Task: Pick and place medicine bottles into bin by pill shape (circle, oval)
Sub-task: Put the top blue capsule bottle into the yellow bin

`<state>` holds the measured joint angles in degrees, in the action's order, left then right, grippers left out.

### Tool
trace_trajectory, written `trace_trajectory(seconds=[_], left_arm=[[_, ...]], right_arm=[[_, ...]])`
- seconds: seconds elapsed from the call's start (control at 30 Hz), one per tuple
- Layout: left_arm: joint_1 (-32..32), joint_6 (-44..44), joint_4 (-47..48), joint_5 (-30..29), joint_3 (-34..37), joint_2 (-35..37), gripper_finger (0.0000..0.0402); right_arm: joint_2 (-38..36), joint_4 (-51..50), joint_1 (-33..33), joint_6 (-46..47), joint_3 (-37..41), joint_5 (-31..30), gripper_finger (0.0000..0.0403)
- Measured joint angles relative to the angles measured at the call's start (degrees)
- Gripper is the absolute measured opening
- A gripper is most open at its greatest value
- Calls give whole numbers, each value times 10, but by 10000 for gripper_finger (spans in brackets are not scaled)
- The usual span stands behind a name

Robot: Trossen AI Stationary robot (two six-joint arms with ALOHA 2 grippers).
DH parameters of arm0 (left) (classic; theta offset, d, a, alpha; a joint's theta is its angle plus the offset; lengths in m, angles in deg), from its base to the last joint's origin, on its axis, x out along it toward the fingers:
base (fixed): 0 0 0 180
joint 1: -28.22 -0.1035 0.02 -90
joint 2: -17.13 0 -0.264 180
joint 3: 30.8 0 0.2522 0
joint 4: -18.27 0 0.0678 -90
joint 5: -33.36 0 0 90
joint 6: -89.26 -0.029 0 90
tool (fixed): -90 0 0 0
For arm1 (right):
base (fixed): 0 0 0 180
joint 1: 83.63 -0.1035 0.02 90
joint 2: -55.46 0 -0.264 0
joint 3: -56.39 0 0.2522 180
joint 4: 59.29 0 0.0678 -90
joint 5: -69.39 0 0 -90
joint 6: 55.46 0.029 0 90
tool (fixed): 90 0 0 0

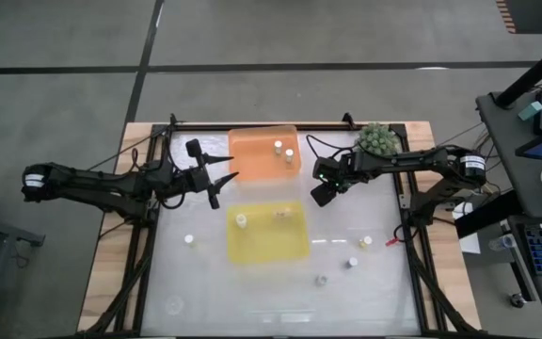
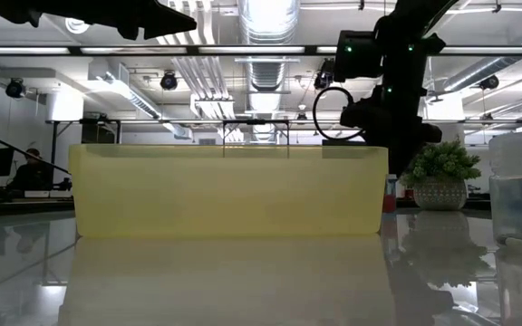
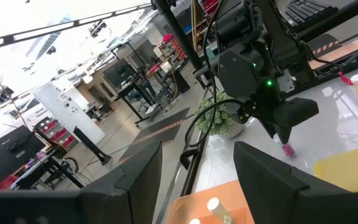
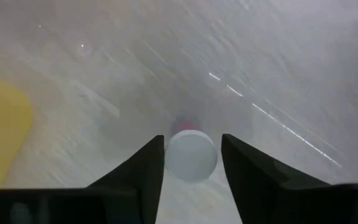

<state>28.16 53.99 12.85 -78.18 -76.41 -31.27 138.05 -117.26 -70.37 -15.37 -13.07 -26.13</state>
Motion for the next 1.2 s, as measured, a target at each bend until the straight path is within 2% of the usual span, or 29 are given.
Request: trace_trajectory(seconds=[0.23, 0.53, 0.8, 1.2], left_arm=[[0, 0, 0, 0, 0, 0, 184], [0, 0, 0, 0, 0, 0, 184], [0, 0, 0, 0, 0, 0, 184], [0, 0, 0, 0, 0, 0, 184]], right_arm=[[0, 0, 0, 0, 0, 0, 111], [-2, -12, 0, -7, -12, 0, 112], [-3, -110, -17, -39, -114, -6, 111], [6, -106, -118, -52, -240, -5, 110]])
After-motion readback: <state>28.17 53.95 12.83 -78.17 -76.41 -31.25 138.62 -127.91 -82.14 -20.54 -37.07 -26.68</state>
